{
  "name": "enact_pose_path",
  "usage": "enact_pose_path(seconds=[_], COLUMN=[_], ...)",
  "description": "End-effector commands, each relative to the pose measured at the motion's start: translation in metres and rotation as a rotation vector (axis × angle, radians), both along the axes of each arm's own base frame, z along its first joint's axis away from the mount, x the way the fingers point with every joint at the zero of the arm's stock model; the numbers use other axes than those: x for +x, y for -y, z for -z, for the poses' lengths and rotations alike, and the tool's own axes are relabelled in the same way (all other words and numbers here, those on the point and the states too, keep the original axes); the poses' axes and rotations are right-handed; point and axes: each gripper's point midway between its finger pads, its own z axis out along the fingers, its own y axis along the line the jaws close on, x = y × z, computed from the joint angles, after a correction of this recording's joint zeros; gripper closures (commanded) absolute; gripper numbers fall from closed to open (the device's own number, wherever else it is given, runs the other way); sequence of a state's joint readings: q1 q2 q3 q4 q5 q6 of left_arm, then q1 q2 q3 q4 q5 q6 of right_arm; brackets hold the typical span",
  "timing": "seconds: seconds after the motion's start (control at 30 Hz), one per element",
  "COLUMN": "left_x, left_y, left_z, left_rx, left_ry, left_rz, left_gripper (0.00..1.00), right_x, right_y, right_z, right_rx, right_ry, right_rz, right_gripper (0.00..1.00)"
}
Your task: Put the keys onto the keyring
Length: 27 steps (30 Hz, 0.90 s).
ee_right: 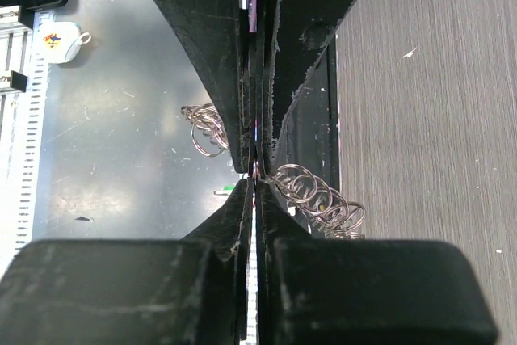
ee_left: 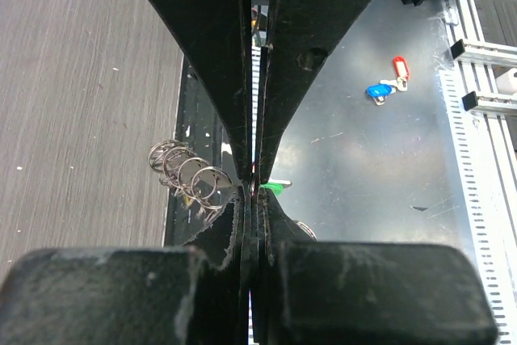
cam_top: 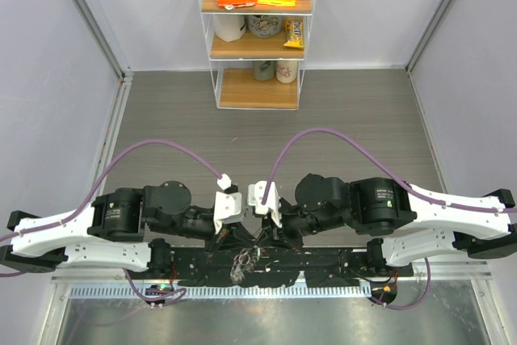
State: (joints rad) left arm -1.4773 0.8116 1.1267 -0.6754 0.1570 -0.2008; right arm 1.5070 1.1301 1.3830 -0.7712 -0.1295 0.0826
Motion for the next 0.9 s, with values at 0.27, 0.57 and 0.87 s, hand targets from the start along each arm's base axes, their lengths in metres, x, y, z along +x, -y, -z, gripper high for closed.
enact_pose_path(seconds=[0.27, 0.57, 0.87], left_x=[0.006, 0.01, 0.01], left_y=[0.001, -0.002, -0.01], left_z=[-0.013, -0.047, -0.078], left_rx=[-0.067, -0.305, -0.512], left_ry=[0.048, 0.1, 0.135], left_rz=[-0.021, -0.036, -0.04], left_gripper=[1.0, 1.0, 1.0], right_x=[0.0, 0.012, 0.017], right_y=[-0.012, 0.02, 0.017], right_z=[-0.033, -0.079, -0.075], right_rx=[0.134, 0.382, 0.381], right_ry=[0.013, 0.073, 0.117], right_rz=[-0.009, 0.055, 0.058], right_gripper=[0.94, 0.58, 0.56])
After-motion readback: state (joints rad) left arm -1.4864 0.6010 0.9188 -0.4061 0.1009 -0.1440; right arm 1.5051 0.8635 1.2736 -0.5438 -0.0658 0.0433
